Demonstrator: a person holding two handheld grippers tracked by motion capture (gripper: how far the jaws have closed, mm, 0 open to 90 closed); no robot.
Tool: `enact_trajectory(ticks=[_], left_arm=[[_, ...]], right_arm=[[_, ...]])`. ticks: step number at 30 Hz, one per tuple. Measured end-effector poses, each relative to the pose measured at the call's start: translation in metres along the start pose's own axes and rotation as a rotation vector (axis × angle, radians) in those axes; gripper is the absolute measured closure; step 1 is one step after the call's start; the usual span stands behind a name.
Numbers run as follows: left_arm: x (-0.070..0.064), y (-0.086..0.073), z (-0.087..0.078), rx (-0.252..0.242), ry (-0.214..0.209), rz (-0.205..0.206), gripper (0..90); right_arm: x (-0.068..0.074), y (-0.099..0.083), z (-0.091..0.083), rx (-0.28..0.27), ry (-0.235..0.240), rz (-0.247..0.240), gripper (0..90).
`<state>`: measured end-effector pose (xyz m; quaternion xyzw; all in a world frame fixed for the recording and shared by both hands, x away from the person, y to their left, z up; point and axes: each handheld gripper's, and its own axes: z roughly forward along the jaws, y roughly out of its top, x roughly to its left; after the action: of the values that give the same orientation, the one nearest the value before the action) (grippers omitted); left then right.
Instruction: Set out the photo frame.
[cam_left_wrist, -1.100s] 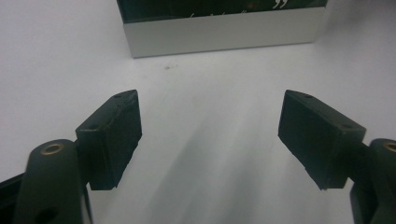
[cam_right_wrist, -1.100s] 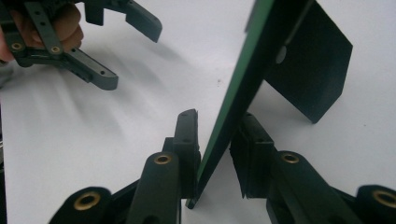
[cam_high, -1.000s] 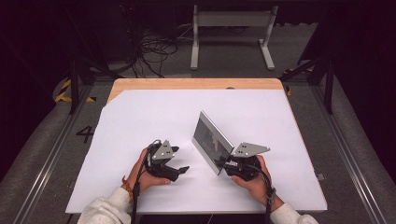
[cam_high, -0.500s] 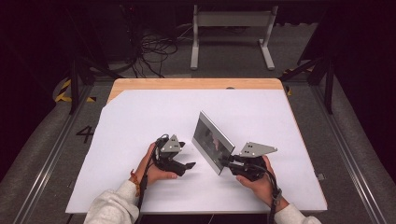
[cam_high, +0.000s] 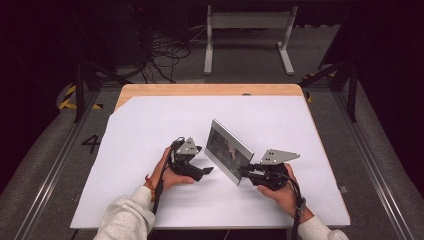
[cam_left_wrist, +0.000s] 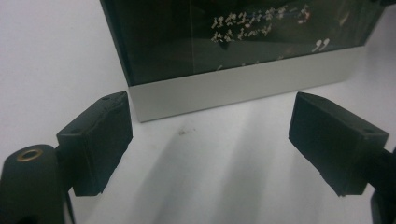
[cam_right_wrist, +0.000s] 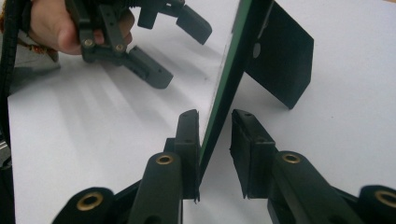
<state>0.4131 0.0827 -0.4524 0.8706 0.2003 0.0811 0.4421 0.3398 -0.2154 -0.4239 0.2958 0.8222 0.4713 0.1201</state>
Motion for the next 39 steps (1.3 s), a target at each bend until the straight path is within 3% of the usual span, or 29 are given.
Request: enact_trajectory(ticks=[10,19,27,31,39], left_arm=[[0.006,0.007,0.008,-0.008,-0.014,0.000,13.7],[0.009,0.011,0.013,-0.030,-0.041,0.001,14.3],[0.011,0.014,0.019,-0.031,-0.065,-0.017,13.5],[0.013,0.014,0.016,-0.048,-0.050,-0.029,14.3],[0.010,0.016,0.024,-0.030,-0.068,-0.009,13.5]], right_arm=[[0.006,-0.004,-0.006,-0.005,-0.014,-0.010,80.9],[-0.003,-0.001,-0.006,0.019,0.046,0.003,81.5],[-0.003,0.001,-0.006,0.031,0.033,-0.018,81.6],[-0.003,0.000,-0.006,0.032,0.029,-0.018,81.6],[-0.001,-0.001,-0.007,0.028,0.009,-0.004,80.3]])
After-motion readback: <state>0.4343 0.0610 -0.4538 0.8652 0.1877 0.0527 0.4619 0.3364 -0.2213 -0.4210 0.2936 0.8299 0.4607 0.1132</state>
